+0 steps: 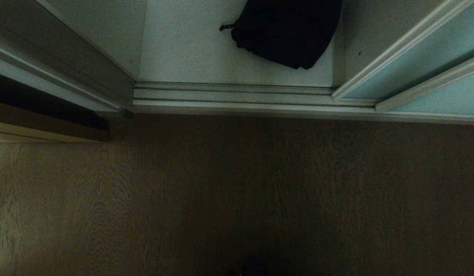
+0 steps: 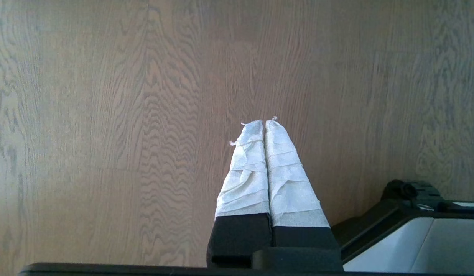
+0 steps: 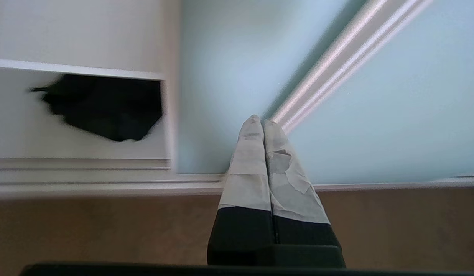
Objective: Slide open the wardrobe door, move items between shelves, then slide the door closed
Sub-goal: Close the door
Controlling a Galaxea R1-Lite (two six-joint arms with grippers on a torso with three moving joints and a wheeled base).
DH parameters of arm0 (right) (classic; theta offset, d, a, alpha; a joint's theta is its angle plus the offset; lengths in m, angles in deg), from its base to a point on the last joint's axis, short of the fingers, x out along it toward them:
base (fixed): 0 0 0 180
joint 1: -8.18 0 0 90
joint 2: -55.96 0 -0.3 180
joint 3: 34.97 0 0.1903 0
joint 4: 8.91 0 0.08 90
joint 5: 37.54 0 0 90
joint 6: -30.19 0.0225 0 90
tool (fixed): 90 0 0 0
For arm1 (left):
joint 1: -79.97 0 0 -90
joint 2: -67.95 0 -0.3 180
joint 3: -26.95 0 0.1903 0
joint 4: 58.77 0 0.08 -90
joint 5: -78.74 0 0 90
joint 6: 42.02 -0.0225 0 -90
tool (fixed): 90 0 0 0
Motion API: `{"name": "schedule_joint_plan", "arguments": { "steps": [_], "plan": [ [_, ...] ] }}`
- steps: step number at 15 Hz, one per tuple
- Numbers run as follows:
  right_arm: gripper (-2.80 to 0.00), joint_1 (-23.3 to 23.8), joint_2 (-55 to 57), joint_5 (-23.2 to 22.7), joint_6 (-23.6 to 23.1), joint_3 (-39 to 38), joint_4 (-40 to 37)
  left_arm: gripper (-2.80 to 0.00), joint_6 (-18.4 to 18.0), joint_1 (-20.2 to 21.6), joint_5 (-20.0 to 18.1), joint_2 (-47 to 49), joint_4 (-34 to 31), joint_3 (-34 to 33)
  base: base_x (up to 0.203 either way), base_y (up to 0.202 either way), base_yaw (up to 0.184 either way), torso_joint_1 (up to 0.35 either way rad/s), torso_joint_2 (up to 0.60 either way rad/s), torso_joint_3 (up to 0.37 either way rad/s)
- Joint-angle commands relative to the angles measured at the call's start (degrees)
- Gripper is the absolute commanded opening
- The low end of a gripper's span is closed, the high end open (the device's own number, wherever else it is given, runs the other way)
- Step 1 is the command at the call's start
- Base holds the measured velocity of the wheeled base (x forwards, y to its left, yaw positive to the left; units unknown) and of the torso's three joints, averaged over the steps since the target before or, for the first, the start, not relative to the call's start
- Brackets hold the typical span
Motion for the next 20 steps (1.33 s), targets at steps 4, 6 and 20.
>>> {"name": "schedule_joint_plan", "arguments": {
  "steps": [4,6,20],
  "plan": [
    [-2.80,2.5,1.4,9.3,-5.1,1.9,5.5,-2.80,0.0,0.0,0.0,0.1,0.0,0.0,0.000,0.000,0.000,0.000,0.00,0.000],
    [-2.80,2.4,1.2,12.7,-9.6,1.2,11.9,-2.80,0.0,0.0,0.0,0.0,0.0,0.0,0.000,0.000,0.000,0.000,0.00,0.000],
    [-2.80,-7.1,6.1,24.4,-24.1,3.7,17.3,-2.80,0.0,0.0,0.0,0.0,0.0,0.0,0.000,0.000,0.000,0.000,0.00,0.000]
  ]
}}
